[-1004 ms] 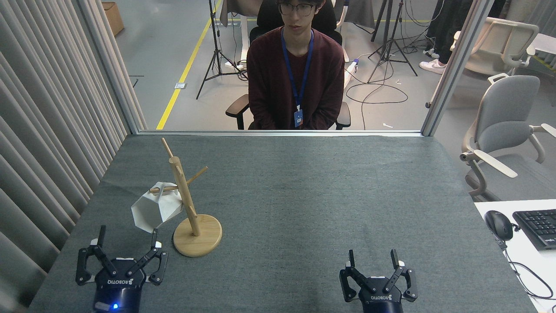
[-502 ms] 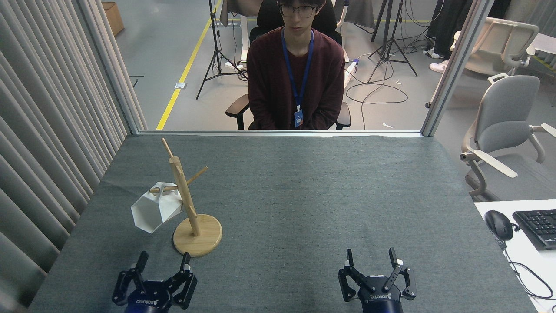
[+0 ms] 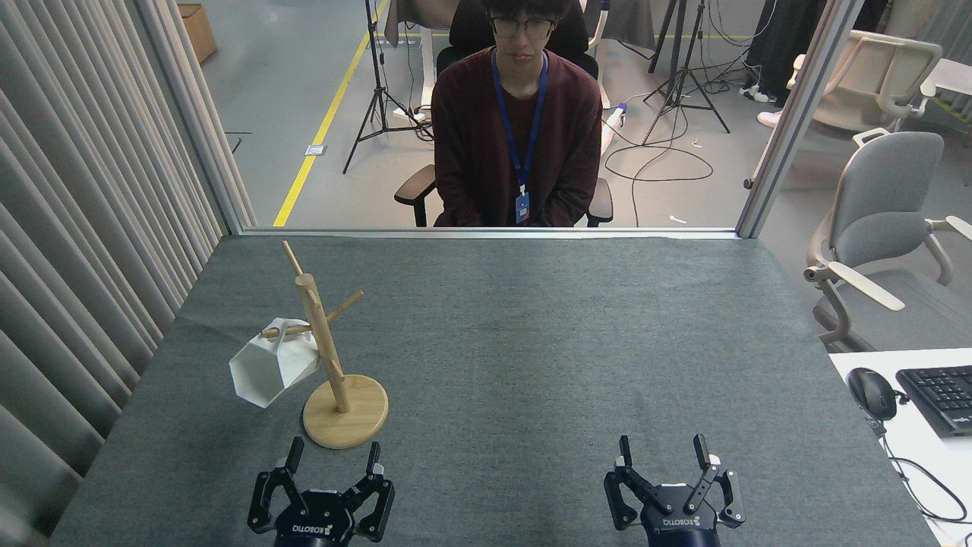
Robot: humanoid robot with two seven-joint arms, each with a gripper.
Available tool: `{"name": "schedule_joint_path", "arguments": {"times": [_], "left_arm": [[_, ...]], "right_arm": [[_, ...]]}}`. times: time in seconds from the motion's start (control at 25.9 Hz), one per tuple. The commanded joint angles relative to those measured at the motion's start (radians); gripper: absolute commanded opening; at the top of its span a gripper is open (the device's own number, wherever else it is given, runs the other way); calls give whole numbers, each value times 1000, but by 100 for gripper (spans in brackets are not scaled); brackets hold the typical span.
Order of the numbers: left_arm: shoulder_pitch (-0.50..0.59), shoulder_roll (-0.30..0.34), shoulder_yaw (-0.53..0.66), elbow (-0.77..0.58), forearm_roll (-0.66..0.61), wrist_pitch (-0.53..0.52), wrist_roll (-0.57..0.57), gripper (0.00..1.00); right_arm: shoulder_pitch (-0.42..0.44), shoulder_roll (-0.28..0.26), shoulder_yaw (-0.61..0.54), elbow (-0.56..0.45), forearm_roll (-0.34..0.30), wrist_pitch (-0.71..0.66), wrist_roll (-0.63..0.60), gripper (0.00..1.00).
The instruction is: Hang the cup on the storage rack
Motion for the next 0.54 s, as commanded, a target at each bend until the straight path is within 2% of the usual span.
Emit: {"name": "schedule_joint_path", "arguments": {"times": [0.0,0.5], "left_arm": [[-1,-1,-12,-2,-2,8,14,99],[-3,-2,-12,-2,-2,10,13,99]], "right_arm": [[1,-1,-3,-3,0,2,-6,100],[1,1,-1,-21,3,7,-14,100]]}}
